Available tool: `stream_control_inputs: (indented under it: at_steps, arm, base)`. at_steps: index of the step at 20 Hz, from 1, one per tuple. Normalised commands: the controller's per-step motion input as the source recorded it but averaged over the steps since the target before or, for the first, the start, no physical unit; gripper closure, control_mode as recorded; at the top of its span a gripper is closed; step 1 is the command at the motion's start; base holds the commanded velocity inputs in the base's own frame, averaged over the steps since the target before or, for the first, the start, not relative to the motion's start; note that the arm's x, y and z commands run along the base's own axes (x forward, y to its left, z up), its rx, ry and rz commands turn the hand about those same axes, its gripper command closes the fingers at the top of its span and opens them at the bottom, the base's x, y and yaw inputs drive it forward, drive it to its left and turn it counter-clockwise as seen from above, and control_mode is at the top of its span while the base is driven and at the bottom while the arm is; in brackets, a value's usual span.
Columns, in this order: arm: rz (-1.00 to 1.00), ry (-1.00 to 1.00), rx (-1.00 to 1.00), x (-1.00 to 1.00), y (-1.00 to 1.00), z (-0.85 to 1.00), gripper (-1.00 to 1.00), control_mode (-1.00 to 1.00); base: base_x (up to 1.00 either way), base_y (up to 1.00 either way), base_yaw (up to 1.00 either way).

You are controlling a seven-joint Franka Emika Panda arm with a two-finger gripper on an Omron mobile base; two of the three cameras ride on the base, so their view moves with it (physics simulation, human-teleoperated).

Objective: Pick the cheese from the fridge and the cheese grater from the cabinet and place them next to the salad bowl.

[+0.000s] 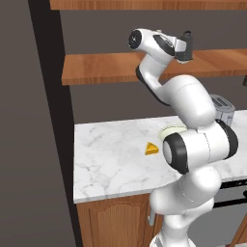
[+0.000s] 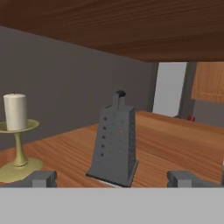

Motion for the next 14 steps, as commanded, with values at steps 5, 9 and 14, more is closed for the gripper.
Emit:
stream_control_inputs:
  at_steps: [5,9,14]
  arm:
    - [0.0,0.01,0.0,0.0,-0.04,0.0,-1.0,-1.0]
    - [0.0,0.0,0.0,0.0,-0.03,0.0,-1.0,-1.0]
    - [0.0,0.0,0.0,0.06,-0.01,0.0,-1.0,-1.0]
  base:
    - [0.0,0.0,0.0]
    - [0.0,0.0,0.0]
    - [0.0,0.0,0.0]
